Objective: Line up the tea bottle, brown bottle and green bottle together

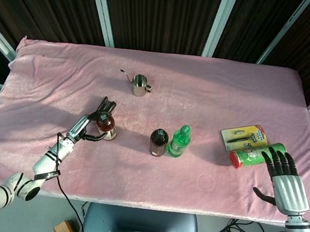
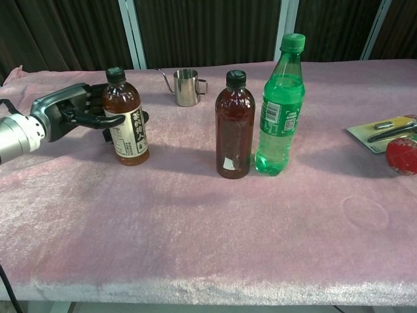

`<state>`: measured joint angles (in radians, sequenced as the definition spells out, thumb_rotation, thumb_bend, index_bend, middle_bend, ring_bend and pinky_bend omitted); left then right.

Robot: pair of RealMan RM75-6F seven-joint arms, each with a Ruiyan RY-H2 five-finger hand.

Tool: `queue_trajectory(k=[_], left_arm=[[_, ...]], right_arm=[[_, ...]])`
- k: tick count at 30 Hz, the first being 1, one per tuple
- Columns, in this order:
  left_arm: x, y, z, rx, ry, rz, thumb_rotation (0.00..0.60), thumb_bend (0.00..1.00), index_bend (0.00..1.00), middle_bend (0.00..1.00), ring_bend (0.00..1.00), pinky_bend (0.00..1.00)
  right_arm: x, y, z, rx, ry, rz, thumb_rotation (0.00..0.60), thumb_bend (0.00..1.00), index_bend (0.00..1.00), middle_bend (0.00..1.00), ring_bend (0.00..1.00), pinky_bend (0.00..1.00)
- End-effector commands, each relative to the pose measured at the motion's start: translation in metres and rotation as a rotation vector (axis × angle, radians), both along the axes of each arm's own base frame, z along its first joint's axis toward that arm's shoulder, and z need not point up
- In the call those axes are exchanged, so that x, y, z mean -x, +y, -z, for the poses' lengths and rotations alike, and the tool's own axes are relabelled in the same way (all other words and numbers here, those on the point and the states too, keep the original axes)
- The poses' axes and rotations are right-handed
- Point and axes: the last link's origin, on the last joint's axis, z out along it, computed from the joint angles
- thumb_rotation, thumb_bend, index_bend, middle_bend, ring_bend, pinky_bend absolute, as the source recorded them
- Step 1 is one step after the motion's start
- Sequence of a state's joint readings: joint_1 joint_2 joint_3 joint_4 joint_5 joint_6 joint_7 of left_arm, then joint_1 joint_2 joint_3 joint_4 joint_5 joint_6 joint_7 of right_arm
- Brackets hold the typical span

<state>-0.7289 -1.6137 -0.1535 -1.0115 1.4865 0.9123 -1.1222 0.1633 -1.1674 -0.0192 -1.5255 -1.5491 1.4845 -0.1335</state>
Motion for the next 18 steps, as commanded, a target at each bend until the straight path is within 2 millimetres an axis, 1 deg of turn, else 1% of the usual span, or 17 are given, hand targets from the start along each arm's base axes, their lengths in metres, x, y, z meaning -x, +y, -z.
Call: queue_trajectory(k=[1, 4, 6, 8, 10, 13, 16, 18], left_arm=[[-0.006, 0.003, 0.003, 0.002, -0.027, -0.009, 0.6, 0.33, 0.45, 0.48, 0.31, 0.29], [-0.009, 0.002, 0.003, -0.002, -0.041, -0.004, 0.6, 0.34, 0.57, 0.6, 0.4, 0.36], [-0.011, -0.001, 0.0, -0.011, -0.059, 0.001, 0.6, 0.37, 0.61, 0.65, 0.44, 0.4], [-0.011, -0.005, -0.004, -0.03, -0.076, 0.008, 0.6, 0.39, 0.64, 0.67, 0.46, 0.42], [-0.013, -0.013, -0.009, -0.044, -0.1, 0.03, 0.6, 0.4, 0.65, 0.69, 0.47, 0.44], [-0.015, -0.028, -0.012, -0.045, -0.124, 0.055, 0.6, 0.41, 0.65, 0.69, 0.47, 0.44], [-0.019, -0.041, -0.006, -0.028, -0.132, 0.072, 0.6, 0.41, 0.64, 0.67, 0.47, 0.42], [-0.022, -0.045, -0.001, -0.017, -0.128, 0.082, 0.6, 0.41, 0.64, 0.66, 0.46, 0.41]], right_arm=[[0.001, 0.001, -0.001, 0.0, -0.004, 0.004, 0.6, 0.28, 0.0, 0.0, 0.0, 0.02], [0.003, 0.001, -0.003, -0.001, -0.005, 0.007, 0.6, 0.28, 0.0, 0.0, 0.0, 0.02], [0.003, 0.002, -0.003, -0.004, -0.008, 0.01, 0.6, 0.28, 0.0, 0.0, 0.0, 0.02], [0.004, 0.002, -0.003, -0.004, -0.009, 0.01, 0.6, 0.28, 0.0, 0.0, 0.0, 0.02], [0.004, 0.002, -0.003, -0.005, -0.012, 0.008, 0.6, 0.28, 0.0, 0.0, 0.0, 0.02], [0.003, 0.003, -0.002, -0.011, -0.016, 0.001, 0.6, 0.28, 0.0, 0.0, 0.0, 0.02], [0.002, 0.003, 0.001, -0.021, -0.016, -0.003, 0.6, 0.28, 0.0, 0.0, 0.0, 0.02], [0.002, 0.003, 0.002, -0.026, -0.016, -0.006, 0.6, 0.28, 0.0, 0.0, 0.0, 0.02]])
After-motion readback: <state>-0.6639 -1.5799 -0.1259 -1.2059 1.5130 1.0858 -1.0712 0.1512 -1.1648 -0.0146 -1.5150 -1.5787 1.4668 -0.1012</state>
